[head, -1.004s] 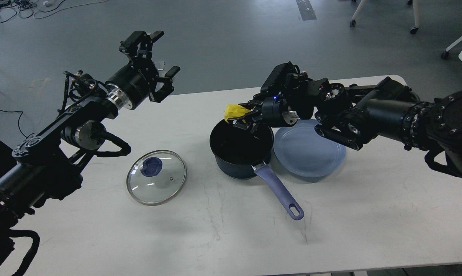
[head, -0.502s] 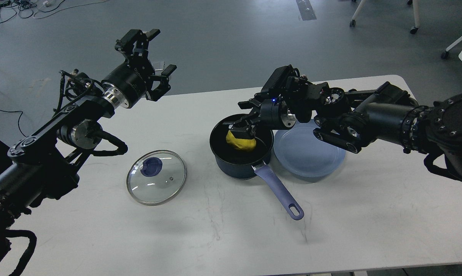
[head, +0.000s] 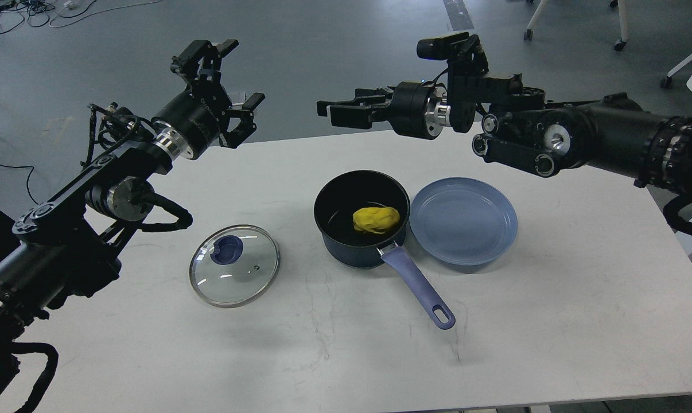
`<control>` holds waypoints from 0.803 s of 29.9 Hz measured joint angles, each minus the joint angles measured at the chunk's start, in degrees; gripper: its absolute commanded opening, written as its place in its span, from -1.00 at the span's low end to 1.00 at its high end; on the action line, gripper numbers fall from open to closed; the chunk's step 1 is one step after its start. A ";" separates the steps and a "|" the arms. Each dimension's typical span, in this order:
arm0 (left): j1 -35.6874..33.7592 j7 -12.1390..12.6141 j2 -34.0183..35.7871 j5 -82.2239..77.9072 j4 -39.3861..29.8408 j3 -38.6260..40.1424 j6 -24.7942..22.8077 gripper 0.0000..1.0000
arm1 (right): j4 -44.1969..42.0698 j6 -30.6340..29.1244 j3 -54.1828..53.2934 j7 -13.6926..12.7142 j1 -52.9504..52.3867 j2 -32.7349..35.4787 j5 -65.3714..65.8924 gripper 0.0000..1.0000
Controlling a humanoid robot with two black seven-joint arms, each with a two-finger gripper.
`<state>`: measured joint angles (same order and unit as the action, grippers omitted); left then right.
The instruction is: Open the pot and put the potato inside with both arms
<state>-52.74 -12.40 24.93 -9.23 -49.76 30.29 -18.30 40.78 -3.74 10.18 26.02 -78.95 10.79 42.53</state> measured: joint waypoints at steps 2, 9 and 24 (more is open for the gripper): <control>1.17 0.01 -0.71 0.34 0.06 0.77 -0.04 0.96 | 0.18 -4.00 -4.57 0.07 0.90 2.49 -9.62 1.00; 5.70 0.11 -1.44 1.54 0.08 4.11 -2.59 0.96 | 0.44 -10.49 -23.11 -3.20 8.46 4.56 -30.74 1.00; 6.88 1.07 -0.93 5.61 0.11 5.98 -2.57 0.96 | 0.25 -6.21 -35.73 -14.35 16.59 1.22 -43.85 1.00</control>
<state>-45.86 -11.34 24.01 -3.62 -49.65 36.26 -20.87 41.03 -9.95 -25.55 11.67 -62.36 12.01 -1.31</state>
